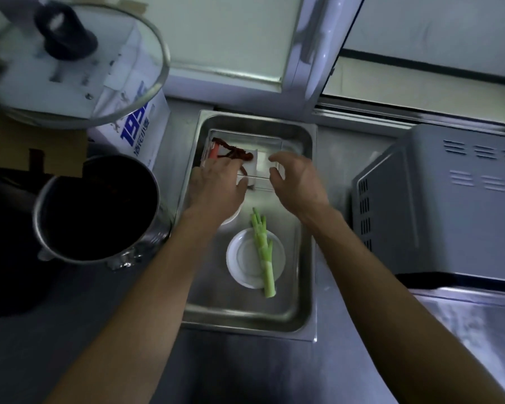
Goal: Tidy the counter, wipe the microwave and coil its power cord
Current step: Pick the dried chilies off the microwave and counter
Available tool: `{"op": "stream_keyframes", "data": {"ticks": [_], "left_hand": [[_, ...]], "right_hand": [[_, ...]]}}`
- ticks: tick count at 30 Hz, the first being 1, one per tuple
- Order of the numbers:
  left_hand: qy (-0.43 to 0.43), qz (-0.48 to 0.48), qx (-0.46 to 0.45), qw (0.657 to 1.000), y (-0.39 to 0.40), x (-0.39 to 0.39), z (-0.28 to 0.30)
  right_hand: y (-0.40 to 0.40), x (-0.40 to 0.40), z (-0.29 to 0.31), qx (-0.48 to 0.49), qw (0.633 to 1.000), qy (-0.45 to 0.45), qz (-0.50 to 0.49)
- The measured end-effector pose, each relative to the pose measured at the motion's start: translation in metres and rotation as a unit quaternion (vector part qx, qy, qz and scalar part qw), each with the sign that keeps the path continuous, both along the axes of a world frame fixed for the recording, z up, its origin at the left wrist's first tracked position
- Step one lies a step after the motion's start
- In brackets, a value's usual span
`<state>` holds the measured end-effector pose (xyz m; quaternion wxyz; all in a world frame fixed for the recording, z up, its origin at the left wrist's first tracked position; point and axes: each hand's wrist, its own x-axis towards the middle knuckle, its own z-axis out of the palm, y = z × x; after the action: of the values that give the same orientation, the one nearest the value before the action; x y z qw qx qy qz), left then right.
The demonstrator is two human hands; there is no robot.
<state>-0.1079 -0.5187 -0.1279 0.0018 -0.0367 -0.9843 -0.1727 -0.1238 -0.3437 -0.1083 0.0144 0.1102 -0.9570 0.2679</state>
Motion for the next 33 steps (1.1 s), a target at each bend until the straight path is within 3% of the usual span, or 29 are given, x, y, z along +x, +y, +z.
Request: {"op": "stream_keyframes", "data": {"ticks": [11,20,33], "left_hand": [[0.050,-0.092,-0.023,0.994,0.039,0.054,0.057],[0.106,-0.129,0.007,0.986,0.133,0.104,0.111],[0.120,-0.243,-0.014,0.963,0.365,0.218,0.134]], "right_hand": [[0.049,0.085,0.067,0.125,0.992,0.023,-0.022],[0.145,0.162,0.111,0.062,0.989,0.092,-0.100],[0.367,0.307,0.115,0.020,0.970,0.104,-0.220]]}}
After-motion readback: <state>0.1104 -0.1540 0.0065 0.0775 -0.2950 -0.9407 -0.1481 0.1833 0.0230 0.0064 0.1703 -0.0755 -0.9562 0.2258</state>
